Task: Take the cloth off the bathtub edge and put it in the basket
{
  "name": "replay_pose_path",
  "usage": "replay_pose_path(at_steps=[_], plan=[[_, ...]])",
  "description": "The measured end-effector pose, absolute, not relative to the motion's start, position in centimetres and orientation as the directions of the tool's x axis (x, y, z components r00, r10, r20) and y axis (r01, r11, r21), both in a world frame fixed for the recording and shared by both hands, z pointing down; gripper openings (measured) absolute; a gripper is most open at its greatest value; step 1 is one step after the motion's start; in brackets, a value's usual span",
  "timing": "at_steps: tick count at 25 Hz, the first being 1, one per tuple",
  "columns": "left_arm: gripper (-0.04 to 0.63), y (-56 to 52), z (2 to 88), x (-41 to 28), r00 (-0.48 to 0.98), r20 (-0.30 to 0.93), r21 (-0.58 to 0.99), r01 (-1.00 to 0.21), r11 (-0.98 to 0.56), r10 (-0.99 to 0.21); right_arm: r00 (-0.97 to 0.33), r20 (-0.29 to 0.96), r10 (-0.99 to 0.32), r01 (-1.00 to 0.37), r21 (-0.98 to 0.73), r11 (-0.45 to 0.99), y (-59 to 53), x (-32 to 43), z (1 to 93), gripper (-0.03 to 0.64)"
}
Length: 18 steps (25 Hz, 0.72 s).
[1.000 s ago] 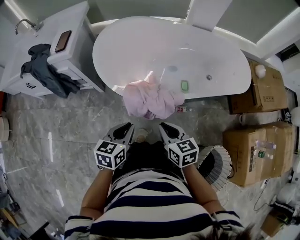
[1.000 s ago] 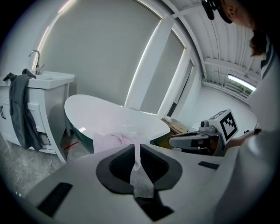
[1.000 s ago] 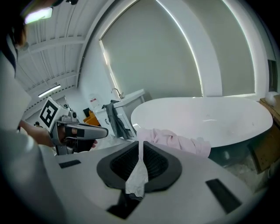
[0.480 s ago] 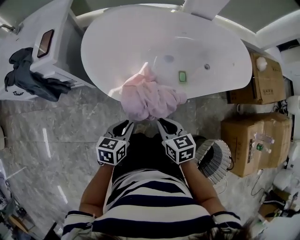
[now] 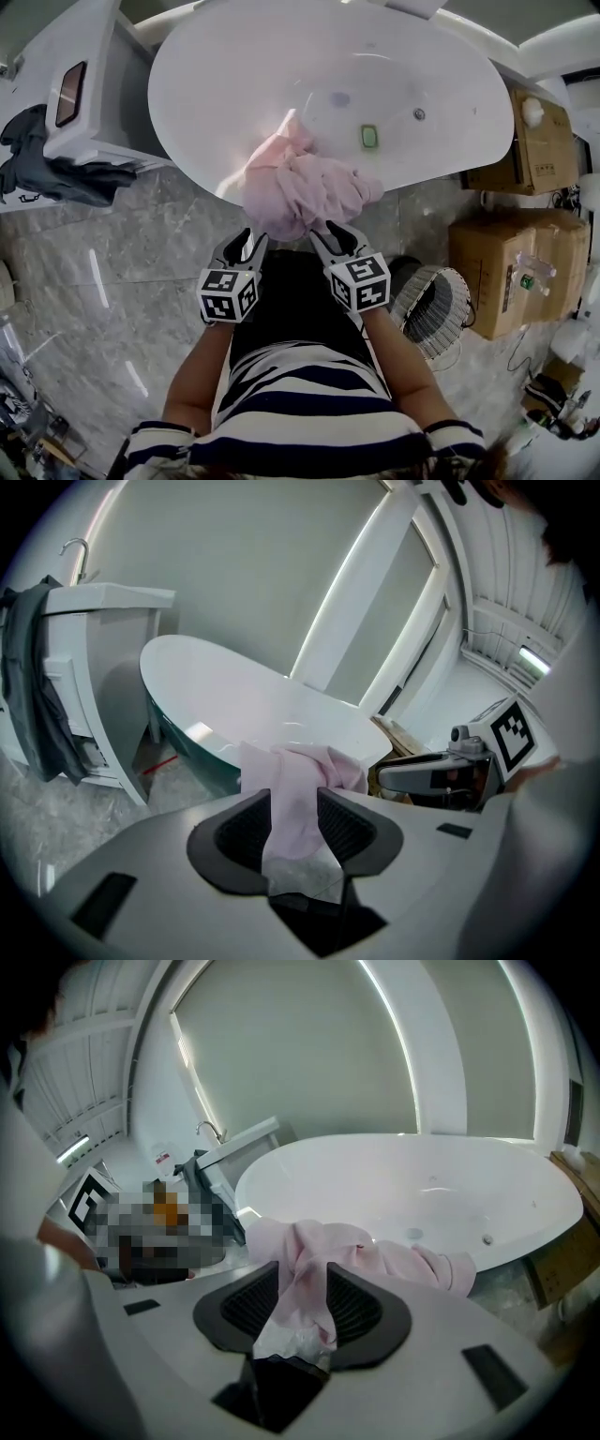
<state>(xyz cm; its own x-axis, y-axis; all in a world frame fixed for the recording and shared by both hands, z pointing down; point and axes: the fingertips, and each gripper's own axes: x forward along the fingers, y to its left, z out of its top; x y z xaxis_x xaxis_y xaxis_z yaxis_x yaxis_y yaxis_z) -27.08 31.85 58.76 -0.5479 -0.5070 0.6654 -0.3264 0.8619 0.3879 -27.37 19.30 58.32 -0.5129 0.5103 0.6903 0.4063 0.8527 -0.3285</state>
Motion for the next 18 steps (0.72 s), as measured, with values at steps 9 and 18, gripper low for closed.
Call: replay_pose_path(at_steps=[9,18], plan=[[0.244,32.2,61.5,-28.3,-0.508,0.696,0.408,-0.301,0.862,-0.507,-0.525,0.746,0.410,0.328,-0.267,0.906,19.0,-30.1,61.7,0.280],[0.291,31.1,63.2,-28.8,-0.455,0.712,0.452,-0.288,0.844,-0.536,-0.497,0.804,0.326,0.280,-0.207,0.937,18.3,-31.4,63.9,0.293]])
